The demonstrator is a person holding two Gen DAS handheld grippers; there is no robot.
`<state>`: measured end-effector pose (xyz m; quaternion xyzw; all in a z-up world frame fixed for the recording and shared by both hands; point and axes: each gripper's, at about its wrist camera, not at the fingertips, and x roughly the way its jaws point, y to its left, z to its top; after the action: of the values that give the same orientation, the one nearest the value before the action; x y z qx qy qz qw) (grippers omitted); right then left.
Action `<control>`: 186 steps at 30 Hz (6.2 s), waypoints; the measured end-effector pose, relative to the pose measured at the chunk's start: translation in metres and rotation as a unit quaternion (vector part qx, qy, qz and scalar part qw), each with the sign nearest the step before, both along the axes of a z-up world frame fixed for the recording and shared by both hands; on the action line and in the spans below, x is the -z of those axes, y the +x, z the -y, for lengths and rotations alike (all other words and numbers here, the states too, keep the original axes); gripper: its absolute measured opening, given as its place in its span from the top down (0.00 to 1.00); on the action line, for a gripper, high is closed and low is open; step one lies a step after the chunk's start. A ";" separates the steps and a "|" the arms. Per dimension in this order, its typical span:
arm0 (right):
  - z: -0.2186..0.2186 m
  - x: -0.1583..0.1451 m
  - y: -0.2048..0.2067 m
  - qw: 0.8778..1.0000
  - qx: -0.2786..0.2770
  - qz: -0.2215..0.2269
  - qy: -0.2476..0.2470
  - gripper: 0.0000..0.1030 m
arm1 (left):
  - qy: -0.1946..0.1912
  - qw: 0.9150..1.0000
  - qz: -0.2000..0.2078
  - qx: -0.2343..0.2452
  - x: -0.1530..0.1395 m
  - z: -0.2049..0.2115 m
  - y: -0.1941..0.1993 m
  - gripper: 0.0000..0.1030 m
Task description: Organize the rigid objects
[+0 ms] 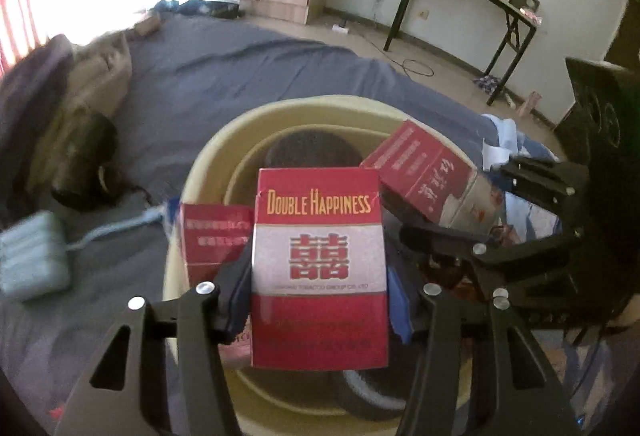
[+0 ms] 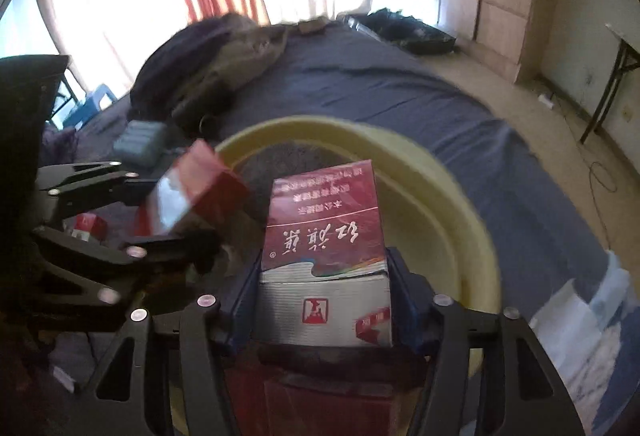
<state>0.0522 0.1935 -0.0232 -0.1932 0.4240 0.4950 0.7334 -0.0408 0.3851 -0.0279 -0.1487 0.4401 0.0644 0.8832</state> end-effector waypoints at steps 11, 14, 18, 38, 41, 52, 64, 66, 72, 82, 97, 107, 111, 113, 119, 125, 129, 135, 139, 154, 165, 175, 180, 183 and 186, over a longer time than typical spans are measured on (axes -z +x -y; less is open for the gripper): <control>0.142 -0.077 -0.027 0.983 0.018 -0.044 0.176 0.00 | 0.019 0.996 0.083 0.014 -0.092 0.092 -0.131 0.00; 0.175 -0.059 -0.046 0.988 0.002 -0.020 0.152 0.00 | 0.032 0.997 0.066 0.018 -0.079 0.123 -0.143 0.00; 0.181 -0.009 -0.070 0.993 -0.013 0.082 0.083 0.00 | 0.018 0.998 0.059 -0.016 -0.015 0.147 -0.135 0.00; 0.084 0.085 -0.056 0.991 -0.017 0.125 -0.035 0.00 | 0.089 0.986 -0.027 -0.140 0.071 0.153 -0.073 0.00; 0.092 0.084 -0.055 0.993 -0.018 0.109 -0.031 0.00 | 0.089 0.986 -0.027 -0.140 0.072 0.151 -0.073 0.00; 0.098 0.078 -0.056 0.994 -0.018 0.105 -0.029 0.00 | 0.086 0.986 -0.027 -0.140 0.072 0.153 -0.078 0.00; 0.103 0.075 -0.058 0.994 -0.018 0.107 -0.030 0.00 | 0.081 0.987 -0.029 -0.136 0.073 0.151 -0.083 0.00; 0.103 0.075 -0.058 0.994 -0.018 0.105 -0.029 0.00 | 0.080 0.987 -0.028 -0.136 0.072 0.150 -0.083 0.00; 0.103 0.075 -0.057 0.994 -0.018 0.106 -0.029 0.00 | 0.081 0.987 -0.028 -0.136 0.073 0.151 -0.083 0.00; 0.104 0.075 -0.058 0.994 -0.019 0.106 -0.030 0.00 | 0.081 0.987 -0.028 -0.136 0.072 0.151 -0.082 0.00; 0.105 0.074 -0.058 0.994 -0.019 0.106 -0.030 0.00 | 0.081 0.987 -0.029 -0.136 0.073 0.151 -0.083 0.00; 0.105 0.074 -0.058 0.994 -0.019 0.106 -0.030 0.00 | 0.081 0.987 -0.029 -0.136 0.072 0.151 -0.083 0.00; 0.105 0.074 -0.058 0.994 -0.019 0.106 -0.030 0.00 | 0.081 0.987 -0.029 -0.136 0.072 0.151 -0.083 0.00; 0.105 0.074 -0.058 0.994 -0.019 0.106 -0.030 0.00 | 0.081 0.987 -0.029 -0.136 0.073 0.151 -0.083 0.00; 0.105 0.074 -0.058 0.994 -0.019 0.106 -0.030 0.00 | 0.081 0.987 -0.029 -0.136 0.073 0.151 -0.083 0.00; 0.105 0.074 -0.059 0.994 -0.019 0.107 -0.030 0.00 | 0.082 0.987 -0.029 -0.136 0.072 0.151 -0.083 0.00; 0.105 0.074 -0.058 0.994 -0.019 0.107 -0.030 0.00 | 0.082 0.987 -0.029 -0.136 0.072 0.151 -0.083 0.00; 0.105 0.074 -0.058 0.994 -0.019 0.106 -0.030 0.00 | 0.082 0.987 -0.029 -0.136 0.073 0.151 -0.083 0.00; 0.105 0.074 -0.058 0.994 -0.019 0.106 -0.030 0.00 | 0.082 0.987 -0.029 -0.136 0.073 0.151 -0.083 0.00; 0.105 0.074 -0.058 0.994 -0.019 0.106 -0.030 0.00 | 0.082 0.987 -0.028 -0.136 0.073 0.151 -0.083 0.00; 0.105 0.074 -0.058 0.994 -0.019 0.106 -0.030 0.00 | 0.082 0.987 -0.028 -0.136 0.073 0.151 -0.083 0.00; 0.105 0.074 -0.059 0.994 -0.019 0.106 -0.030 0.00 | 0.082 0.987 -0.028 -0.136 0.073 0.151 -0.082 0.00; 0.105 0.074 -0.059 0.994 -0.019 0.106 -0.030 0.00 | 0.082 0.987 -0.028 -0.136 0.073 0.151 -0.083 0.00; 0.105 0.074 -0.058 0.994 -0.019 0.106 -0.030 0.00 | 0.082 0.987 -0.028 -0.136 0.073 0.151 -0.082 0.00; 0.105 0.074 -0.058 0.994 -0.019 0.106 -0.030 0.00 | 0.082 0.987 -0.028 -0.136 0.073 0.151 -0.082 0.00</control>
<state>-0.0058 0.0885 -0.0973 -0.2748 0.3545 0.4724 0.7587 -0.1232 0.2341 -0.1006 -0.1326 0.4340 0.2239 0.8625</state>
